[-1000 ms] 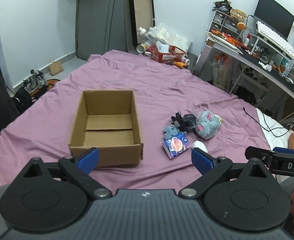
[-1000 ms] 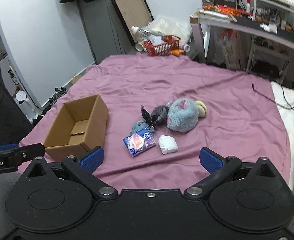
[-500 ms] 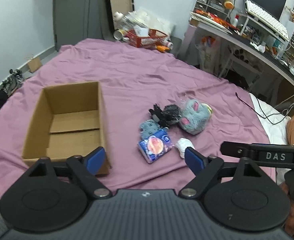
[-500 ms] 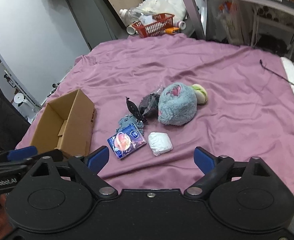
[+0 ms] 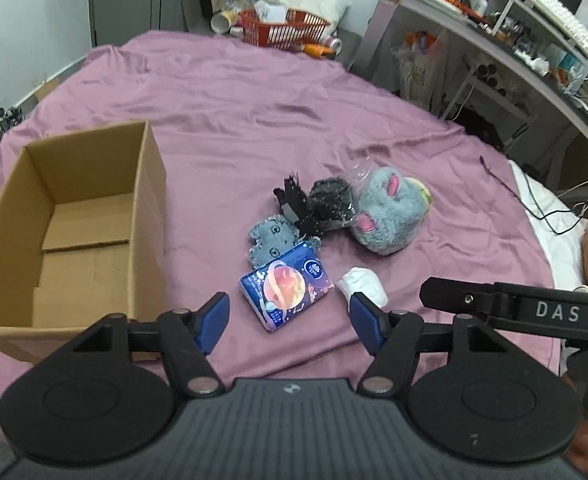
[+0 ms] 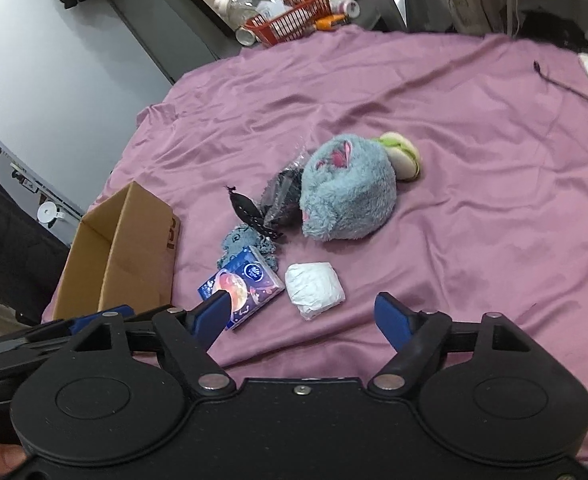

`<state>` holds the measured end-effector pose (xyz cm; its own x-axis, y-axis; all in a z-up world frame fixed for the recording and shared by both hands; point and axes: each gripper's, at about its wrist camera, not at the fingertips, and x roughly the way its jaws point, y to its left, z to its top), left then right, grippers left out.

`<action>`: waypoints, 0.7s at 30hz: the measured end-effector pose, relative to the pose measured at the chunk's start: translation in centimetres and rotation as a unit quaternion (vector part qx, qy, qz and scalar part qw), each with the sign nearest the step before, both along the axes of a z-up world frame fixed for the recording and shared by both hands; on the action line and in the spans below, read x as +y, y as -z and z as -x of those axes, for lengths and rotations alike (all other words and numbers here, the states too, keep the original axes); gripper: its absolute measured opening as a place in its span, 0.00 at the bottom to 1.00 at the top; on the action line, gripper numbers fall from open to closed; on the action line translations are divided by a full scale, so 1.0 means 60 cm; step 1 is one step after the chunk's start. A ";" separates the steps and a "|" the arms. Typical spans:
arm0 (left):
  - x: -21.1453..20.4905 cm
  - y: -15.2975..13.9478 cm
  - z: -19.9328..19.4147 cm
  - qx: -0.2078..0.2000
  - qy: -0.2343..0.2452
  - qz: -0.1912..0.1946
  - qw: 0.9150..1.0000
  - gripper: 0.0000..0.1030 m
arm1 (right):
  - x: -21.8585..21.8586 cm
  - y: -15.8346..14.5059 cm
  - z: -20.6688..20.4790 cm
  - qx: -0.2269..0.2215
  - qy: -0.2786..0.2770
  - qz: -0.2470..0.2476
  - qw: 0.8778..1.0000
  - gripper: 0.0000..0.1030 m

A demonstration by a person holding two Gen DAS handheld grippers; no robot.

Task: Organize soft objects
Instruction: 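Move both tools down toward the tissue pack and white wrapped ball, then grasp the blue tissue pack with the left tool while the right tool grasps the white wrapped ball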

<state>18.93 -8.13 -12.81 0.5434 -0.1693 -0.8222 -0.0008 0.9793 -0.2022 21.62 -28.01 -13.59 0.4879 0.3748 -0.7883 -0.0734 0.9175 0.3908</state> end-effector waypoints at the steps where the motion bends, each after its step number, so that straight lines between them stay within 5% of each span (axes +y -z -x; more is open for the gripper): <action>1: -0.001 0.006 -0.007 0.006 -0.002 -0.001 1.000 0.64 | -0.001 0.006 -0.005 0.005 0.001 -0.003 1.000 0.75; 7: -0.003 0.044 -0.048 0.032 -0.016 0.001 0.999 0.64 | -0.006 0.041 -0.037 0.041 0.003 -0.029 0.999 0.59; 21: -0.010 0.130 -0.110 0.088 -0.030 0.000 0.996 0.64 | -0.005 0.100 -0.087 0.095 -0.009 -0.055 0.994 0.59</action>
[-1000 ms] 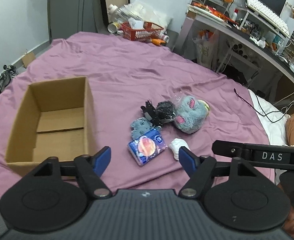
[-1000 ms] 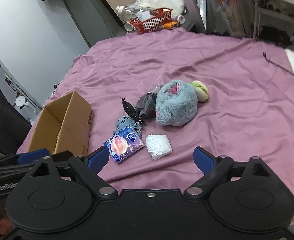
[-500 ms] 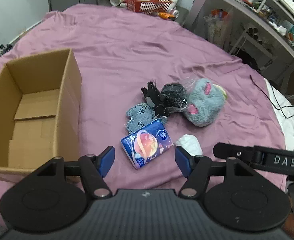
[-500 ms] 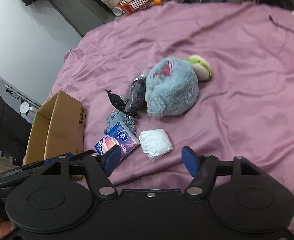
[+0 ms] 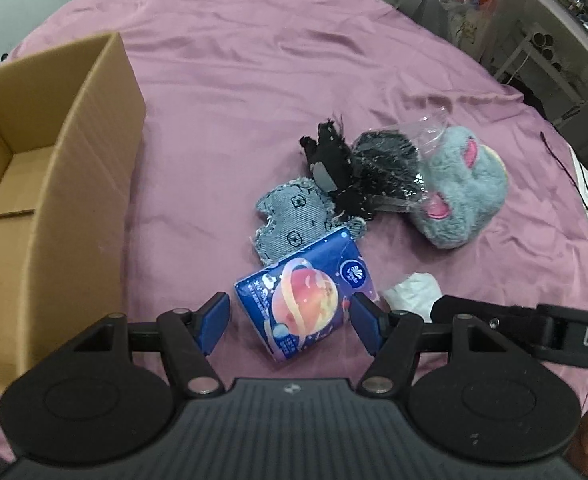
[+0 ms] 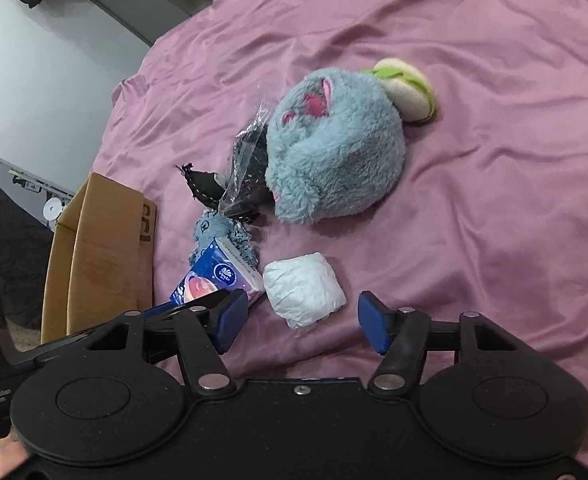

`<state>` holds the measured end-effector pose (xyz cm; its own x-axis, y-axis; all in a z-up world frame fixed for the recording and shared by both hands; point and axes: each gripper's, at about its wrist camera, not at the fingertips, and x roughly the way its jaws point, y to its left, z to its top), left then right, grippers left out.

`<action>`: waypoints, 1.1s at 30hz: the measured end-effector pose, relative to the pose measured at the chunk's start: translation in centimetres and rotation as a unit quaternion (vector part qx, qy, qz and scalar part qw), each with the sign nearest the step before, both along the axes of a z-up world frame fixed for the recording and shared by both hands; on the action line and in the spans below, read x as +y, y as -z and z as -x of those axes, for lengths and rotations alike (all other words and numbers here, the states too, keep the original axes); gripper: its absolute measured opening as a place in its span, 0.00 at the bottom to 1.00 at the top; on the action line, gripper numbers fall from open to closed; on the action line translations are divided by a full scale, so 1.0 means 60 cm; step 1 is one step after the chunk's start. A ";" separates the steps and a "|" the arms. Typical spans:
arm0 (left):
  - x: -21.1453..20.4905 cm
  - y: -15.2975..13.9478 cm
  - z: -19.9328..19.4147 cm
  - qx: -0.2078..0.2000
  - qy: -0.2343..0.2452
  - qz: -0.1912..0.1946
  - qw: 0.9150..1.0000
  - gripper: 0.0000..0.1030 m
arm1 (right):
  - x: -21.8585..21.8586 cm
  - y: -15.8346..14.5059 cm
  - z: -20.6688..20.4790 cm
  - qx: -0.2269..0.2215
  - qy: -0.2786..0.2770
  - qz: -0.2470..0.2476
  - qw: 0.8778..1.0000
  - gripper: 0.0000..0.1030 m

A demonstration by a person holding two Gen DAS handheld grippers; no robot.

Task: Organize soft objects
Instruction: 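Grasp the blue tissue pack with the left tool while the right tool grasps the white wrapped ball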

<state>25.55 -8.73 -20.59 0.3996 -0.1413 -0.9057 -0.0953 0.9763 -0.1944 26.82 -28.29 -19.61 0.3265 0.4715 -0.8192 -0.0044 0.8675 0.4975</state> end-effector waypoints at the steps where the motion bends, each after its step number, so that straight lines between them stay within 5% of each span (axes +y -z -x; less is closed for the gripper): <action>1: 0.001 0.004 -0.003 0.001 -0.001 0.003 1.000 0.64 | 0.002 0.003 -0.003 0.001 -0.003 -0.002 1.000 0.59; 7: 0.003 0.019 -0.009 -0.001 -0.011 0.037 0.999 0.62 | 0.004 0.025 -0.019 0.018 -0.005 -0.002 1.000 0.59; 14: 0.006 0.001 -0.004 -0.021 -0.016 0.042 0.999 0.39 | 0.018 0.041 -0.026 0.025 -0.020 0.013 0.999 0.48; 24: -0.007 -0.040 0.014 -0.052 -0.005 0.038 0.998 0.22 | 0.022 0.008 -0.004 -0.026 -0.025 0.051 0.998 0.45; 33: -0.031 -0.077 0.035 -0.080 0.005 0.020 0.997 0.18 | 0.002 -0.033 0.019 -0.084 0.008 0.065 0.994 0.46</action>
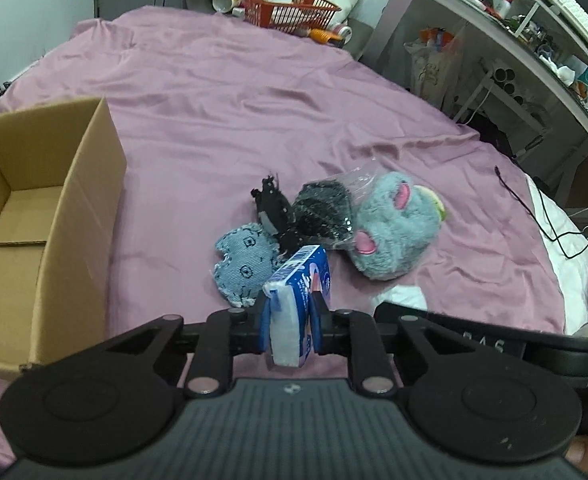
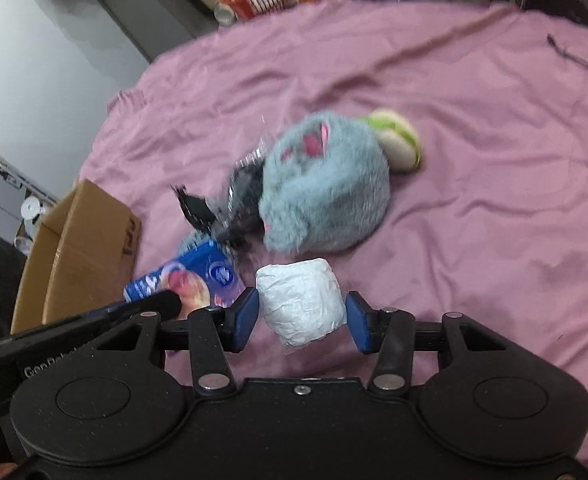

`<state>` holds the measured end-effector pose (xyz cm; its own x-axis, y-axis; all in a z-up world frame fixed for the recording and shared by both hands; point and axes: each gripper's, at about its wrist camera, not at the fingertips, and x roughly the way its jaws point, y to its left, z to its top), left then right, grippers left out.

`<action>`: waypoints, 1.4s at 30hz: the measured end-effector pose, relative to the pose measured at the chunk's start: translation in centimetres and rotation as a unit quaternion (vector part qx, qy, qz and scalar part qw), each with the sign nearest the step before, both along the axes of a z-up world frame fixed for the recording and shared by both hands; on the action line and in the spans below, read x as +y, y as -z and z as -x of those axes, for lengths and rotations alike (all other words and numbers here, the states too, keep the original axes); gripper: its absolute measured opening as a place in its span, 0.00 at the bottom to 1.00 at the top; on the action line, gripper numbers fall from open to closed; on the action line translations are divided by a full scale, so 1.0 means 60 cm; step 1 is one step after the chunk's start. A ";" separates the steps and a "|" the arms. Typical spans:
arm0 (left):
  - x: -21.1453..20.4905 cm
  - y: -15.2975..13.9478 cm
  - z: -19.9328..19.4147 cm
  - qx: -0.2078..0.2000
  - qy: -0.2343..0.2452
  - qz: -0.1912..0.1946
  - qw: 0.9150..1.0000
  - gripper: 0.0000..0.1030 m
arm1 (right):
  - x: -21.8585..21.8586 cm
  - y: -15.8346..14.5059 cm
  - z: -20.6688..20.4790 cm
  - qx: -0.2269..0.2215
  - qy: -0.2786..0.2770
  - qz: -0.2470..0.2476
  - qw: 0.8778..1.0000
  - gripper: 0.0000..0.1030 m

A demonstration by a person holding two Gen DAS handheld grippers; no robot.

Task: Organize soft objects
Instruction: 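Grasp the blue tissue pack with the left tool while the right tool grasps the white wrapped ball, then carry the tissue pack and white ball with both tools over the cardboard box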

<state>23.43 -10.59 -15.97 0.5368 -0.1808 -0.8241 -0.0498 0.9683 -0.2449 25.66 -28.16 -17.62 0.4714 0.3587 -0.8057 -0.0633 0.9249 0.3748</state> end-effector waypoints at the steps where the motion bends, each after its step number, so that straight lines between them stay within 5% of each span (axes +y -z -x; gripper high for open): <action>1: -0.001 -0.006 0.004 -0.003 -0.001 -0.001 1.000 0.18 | -0.001 -0.006 0.002 -0.010 0.001 -0.001 1.000 0.46; 23: 0.055 -0.102 0.078 -0.068 -0.023 -0.055 0.996 0.18 | 0.078 -0.074 0.034 -0.120 0.004 0.009 0.993 0.46; 42: 0.203 -0.130 0.105 -0.083 -0.087 -0.073 0.990 0.18 | 0.173 -0.091 0.044 -0.164 -0.030 -0.005 0.986 0.45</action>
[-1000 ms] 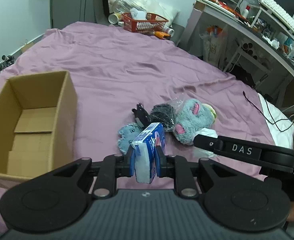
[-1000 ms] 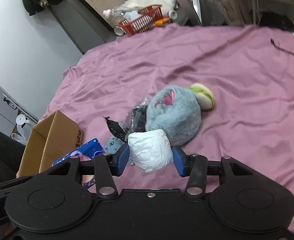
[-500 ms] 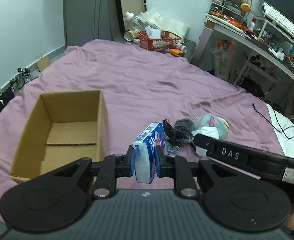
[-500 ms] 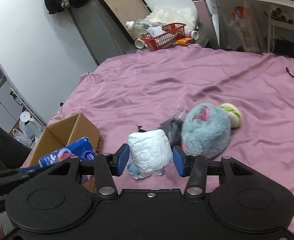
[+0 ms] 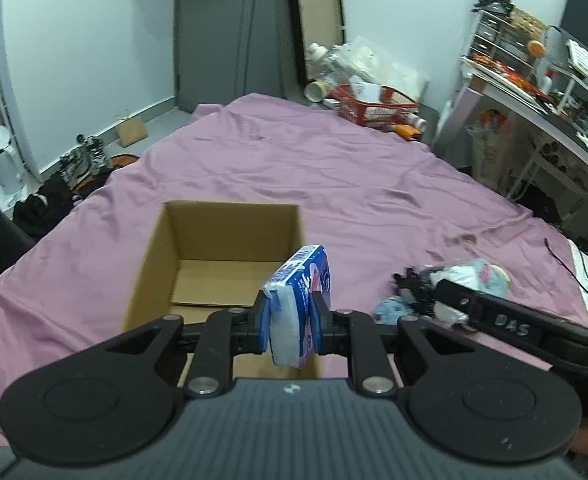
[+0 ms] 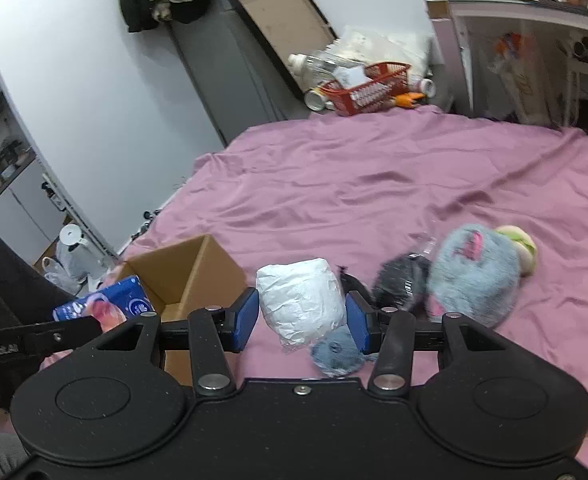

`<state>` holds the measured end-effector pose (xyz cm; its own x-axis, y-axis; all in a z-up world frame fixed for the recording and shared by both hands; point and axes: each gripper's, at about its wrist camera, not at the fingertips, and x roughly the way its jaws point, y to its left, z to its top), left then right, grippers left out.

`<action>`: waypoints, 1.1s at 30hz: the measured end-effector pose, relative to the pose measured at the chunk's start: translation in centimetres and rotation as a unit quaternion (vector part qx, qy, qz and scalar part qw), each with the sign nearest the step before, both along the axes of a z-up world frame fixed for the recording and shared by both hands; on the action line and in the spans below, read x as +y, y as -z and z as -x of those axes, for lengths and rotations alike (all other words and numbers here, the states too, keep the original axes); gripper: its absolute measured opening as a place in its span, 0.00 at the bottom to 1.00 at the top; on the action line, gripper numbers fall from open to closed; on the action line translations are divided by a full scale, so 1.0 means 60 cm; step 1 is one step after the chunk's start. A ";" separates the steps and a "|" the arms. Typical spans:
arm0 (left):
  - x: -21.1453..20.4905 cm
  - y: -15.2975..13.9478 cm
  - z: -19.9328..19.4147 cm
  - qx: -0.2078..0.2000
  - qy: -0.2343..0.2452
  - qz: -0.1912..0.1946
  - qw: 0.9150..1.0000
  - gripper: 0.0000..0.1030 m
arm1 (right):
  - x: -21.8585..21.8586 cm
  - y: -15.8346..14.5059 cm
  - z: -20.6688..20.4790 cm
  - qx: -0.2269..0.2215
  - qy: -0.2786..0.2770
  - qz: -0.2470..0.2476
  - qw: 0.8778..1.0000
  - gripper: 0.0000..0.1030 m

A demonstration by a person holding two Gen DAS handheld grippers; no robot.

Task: Organize soft objects
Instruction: 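Carry the tissue pack and white ball with both tools over the cardboard box, then lower into the box and open the left tool while the right tool releases the white ball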

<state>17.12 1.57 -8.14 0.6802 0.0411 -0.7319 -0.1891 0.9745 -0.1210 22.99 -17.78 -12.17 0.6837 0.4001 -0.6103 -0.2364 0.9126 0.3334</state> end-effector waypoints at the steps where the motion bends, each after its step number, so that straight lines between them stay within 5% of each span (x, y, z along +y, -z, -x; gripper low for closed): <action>1: 0.009 0.002 0.001 0.001 -0.004 0.001 1.000 0.18 | 0.006 -0.002 0.001 -0.002 -0.004 0.001 1.000 0.45; 18: 0.114 0.075 -0.004 0.057 -0.061 0.035 0.996 0.20 | 0.100 -0.025 0.025 -0.018 -0.055 0.014 0.998 0.45; 33: 0.151 0.072 -0.004 0.077 -0.068 0.067 0.992 0.37 | 0.182 -0.001 0.029 0.000 -0.100 0.027 0.995 0.46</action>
<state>17.34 10.62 -12.43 0.5551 0.0200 -0.8315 -0.3434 0.9160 -0.2072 21.28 -6.88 -12.08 0.5930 0.4952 -0.6350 -0.4149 0.8637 0.2862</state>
